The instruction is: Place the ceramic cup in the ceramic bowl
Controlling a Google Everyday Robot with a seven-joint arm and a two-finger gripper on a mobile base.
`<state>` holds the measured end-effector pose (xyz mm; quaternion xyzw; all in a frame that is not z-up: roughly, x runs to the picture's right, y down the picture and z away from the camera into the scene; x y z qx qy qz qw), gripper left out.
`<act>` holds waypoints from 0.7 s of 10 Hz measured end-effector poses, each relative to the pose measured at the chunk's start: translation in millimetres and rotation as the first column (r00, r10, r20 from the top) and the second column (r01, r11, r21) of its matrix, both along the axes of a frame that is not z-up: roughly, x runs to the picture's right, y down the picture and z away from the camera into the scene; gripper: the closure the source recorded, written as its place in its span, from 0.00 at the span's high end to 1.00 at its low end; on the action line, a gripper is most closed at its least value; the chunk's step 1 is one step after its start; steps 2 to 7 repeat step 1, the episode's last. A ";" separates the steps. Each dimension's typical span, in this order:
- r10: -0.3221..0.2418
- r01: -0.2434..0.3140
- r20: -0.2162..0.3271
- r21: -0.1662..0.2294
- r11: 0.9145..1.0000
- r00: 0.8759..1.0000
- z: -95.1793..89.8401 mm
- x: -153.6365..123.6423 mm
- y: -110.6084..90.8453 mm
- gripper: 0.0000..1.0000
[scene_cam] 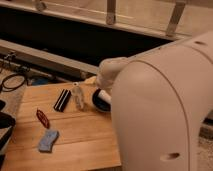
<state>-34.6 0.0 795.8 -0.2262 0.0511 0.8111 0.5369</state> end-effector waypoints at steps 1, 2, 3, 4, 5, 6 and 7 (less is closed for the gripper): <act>-0.004 0.004 0.001 -0.002 1.000 1.000 -2.0 1.1 -2.4 0.92; -0.004 0.004 0.001 -0.002 1.000 1.000 -2.0 1.1 -2.4 0.92; -0.004 0.004 0.001 -0.002 1.000 1.000 -2.0 1.1 -2.4 0.92; -0.004 0.004 0.001 -0.002 1.000 1.000 -2.0 1.1 -2.4 0.92; -0.004 0.004 0.001 -0.002 1.000 1.000 -2.0 1.1 -2.4 0.92; -0.004 0.004 0.001 -0.002 1.000 1.000 -2.0 1.1 -2.4 0.92; -0.004 0.004 0.001 -0.002 1.000 1.000 -2.0 1.1 -2.4 0.92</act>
